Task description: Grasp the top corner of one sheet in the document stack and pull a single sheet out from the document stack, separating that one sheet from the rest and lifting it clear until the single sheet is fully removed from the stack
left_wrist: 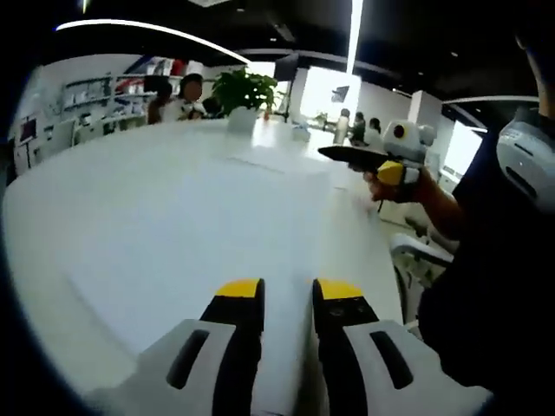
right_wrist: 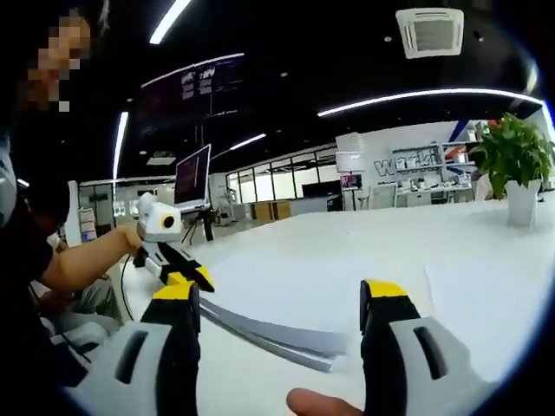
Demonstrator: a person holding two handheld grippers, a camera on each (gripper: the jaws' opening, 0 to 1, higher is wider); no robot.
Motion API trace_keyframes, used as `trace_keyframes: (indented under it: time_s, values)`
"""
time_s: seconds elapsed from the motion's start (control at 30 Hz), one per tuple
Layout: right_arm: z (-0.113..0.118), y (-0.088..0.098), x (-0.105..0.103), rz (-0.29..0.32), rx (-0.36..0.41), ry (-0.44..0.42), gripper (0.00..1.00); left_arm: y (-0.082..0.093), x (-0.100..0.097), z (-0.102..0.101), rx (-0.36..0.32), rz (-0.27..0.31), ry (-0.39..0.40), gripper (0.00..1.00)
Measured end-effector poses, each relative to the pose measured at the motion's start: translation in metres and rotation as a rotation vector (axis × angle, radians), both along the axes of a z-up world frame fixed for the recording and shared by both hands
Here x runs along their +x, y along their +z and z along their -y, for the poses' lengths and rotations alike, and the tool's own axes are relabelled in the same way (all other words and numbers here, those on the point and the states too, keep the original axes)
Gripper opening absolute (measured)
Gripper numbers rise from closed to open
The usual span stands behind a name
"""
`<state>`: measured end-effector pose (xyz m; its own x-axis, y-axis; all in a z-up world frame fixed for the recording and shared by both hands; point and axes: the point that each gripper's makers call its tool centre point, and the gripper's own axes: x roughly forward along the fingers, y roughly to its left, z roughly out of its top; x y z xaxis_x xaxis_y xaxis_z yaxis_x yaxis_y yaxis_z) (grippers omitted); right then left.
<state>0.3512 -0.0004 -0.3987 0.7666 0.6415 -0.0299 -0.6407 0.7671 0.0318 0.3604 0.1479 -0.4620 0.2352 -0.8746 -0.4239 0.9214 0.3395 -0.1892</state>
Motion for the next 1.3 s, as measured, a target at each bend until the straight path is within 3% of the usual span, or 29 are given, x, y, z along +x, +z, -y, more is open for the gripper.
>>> trace_keyframes:
  time_s: [0.1, 0.17, 0.27, 0.33, 0.4, 0.53, 0.67, 0.97, 1.13, 1.3]
  values:
    - [-0.008, -0.001, 0.0, 0.053, -0.076, 0.006, 0.74, 0.0, -0.001, 0.001, 0.001, 0.002, 0.0, 0.24]
    - [-0.013, 0.003, 0.0, 0.132, -0.149, 0.0, 0.73, 0.0, 0.0, 0.001, -0.002, 0.001, 0.0, 0.24]
    - [-0.022, 0.003, 0.002, 0.275, -0.353, -0.02, 0.73, 0.0, 0.0, 0.001, -0.005, 0.001, 0.0, 0.24]
    - [-0.026, -0.007, 0.005, 0.308, -0.489, -0.023, 0.73, 0.0, -0.001, 0.001, -0.006, -0.001, 0.001, 0.24]
    - [-0.03, -0.013, 0.006, 0.334, -0.576, -0.026, 0.7, 0.0, -0.001, 0.002, -0.006, 0.001, 0.001, 0.24]
    - [-0.034, -0.012, 0.008, 0.366, -0.61, -0.044, 0.69, 0.001, -0.002, 0.002, -0.015, 0.003, 0.005, 0.24]
    - [-0.032, -0.012, 0.014, 0.431, -0.749, -0.069, 0.69, 0.001, -0.003, 0.002, -0.014, 0.005, 0.005, 0.24]
    - [-0.045, -0.015, 0.018, 0.52, -0.89, -0.045, 0.68, 0.0, -0.003, 0.001, -0.003, 0.027, 0.002, 0.24]
    - [-0.052, -0.02, 0.028, 0.566, -1.011, -0.052, 0.6, 0.0, -0.002, 0.001, -0.003, 0.034, 0.002, 0.24]
    - [-0.055, -0.025, 0.036, 0.577, -1.068, -0.067, 0.52, 0.0, -0.003, 0.001, 0.001, 0.036, 0.001, 0.24]
